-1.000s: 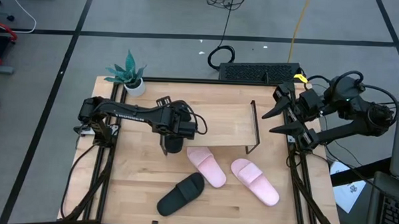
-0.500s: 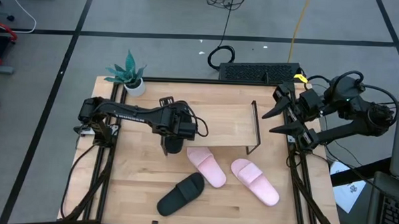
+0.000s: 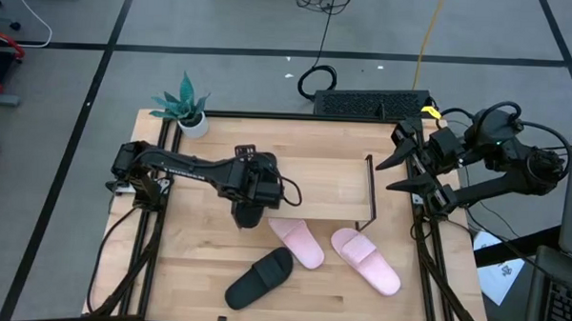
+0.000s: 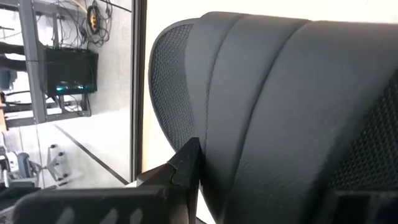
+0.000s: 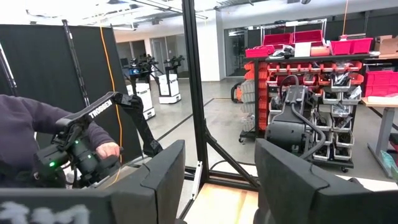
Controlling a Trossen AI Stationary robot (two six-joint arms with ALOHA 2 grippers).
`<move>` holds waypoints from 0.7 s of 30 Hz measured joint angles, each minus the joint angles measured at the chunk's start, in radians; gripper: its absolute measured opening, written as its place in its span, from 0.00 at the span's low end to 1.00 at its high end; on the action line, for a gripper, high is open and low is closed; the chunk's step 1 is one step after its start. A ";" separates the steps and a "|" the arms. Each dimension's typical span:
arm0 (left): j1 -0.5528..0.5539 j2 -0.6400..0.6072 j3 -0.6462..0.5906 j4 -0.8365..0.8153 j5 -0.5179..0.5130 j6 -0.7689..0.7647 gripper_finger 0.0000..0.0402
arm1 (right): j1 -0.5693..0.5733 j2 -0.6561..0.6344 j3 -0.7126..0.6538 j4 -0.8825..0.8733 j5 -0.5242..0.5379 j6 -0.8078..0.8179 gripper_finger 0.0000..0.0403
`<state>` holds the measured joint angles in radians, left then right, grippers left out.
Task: Pick and place slides into the shelf
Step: Put the left black slipper on the shelf
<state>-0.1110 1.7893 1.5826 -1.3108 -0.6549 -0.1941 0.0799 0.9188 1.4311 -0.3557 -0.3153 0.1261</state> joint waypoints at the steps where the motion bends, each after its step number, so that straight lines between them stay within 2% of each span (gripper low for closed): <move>1: 0.002 0.000 0.000 0.002 0.000 -0.006 0.21 | 0.000 0.000 0.000 0.000 0.000 0.000 0.45; 21: 0.004 -0.001 0.001 0.008 -0.004 0.002 0.21 | 0.000 0.000 0.000 0.000 0.000 0.023 0.45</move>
<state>-0.1066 1.7885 1.5833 -1.3033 -0.6586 -0.1921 0.0801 0.9188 1.4311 -0.3561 -0.3157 0.1486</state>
